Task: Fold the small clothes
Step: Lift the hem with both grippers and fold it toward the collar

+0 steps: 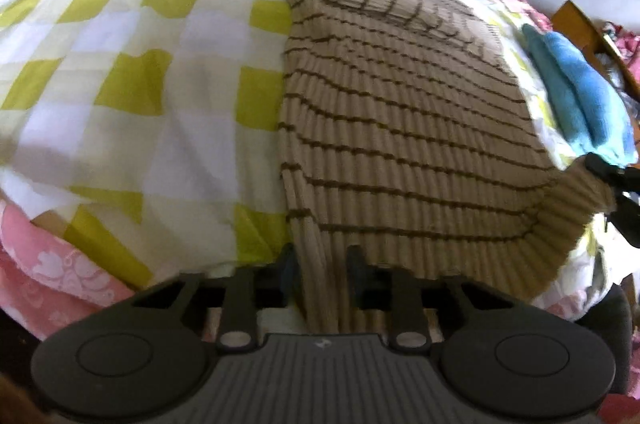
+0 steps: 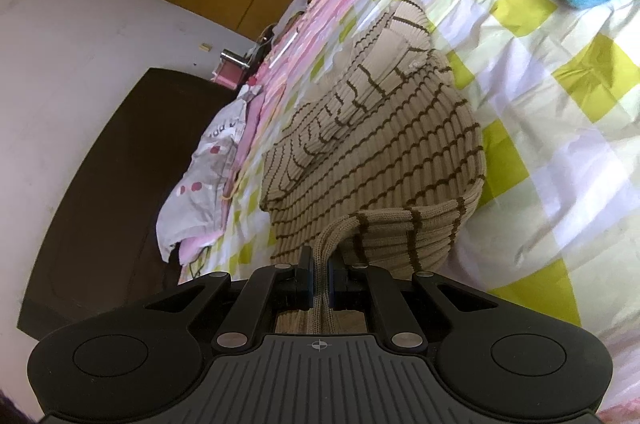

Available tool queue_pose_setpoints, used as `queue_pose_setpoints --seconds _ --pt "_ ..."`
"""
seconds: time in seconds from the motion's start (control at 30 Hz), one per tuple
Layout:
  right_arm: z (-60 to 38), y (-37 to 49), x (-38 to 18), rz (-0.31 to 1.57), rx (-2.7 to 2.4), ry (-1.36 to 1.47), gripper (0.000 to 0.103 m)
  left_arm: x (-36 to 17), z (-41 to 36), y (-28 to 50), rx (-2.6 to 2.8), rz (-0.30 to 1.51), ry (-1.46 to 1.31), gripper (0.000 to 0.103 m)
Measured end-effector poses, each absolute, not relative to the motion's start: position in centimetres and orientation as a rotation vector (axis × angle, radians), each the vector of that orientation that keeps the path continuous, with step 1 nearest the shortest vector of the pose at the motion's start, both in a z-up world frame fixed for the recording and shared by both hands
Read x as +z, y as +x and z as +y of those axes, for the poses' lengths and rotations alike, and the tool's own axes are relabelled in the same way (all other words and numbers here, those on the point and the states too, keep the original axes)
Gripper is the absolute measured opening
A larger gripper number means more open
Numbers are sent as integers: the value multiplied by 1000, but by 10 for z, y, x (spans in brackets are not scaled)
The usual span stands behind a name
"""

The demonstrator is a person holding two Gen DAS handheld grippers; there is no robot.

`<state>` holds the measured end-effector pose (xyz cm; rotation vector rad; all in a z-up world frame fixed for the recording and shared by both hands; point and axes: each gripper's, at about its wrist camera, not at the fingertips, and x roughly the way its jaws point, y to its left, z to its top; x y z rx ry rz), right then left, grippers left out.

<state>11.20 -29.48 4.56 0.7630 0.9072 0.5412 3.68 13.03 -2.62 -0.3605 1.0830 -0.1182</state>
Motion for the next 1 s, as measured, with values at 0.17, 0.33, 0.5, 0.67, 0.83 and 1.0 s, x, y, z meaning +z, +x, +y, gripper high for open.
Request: queue_pose_setpoints --seconds 0.17,0.33,0.5,0.67,0.83,1.0 --pt "-297 113 42 912 547 791 7 -16 132 42 -187 1040 -428 13" --pt "-296 123 53 870 553 819 7 -1 152 62 -229 924 -605 12" --pt "-291 141 70 784 555 830 7 17 167 98 -309 772 -731 12" --pt "-285 178 89 652 517 851 7 38 181 150 -333 628 -760 12" --pt "-278 229 95 580 446 831 7 43 196 206 -289 568 -751 12" --pt "-272 280 86 554 377 820 7 29 206 260 -227 566 -752 12"
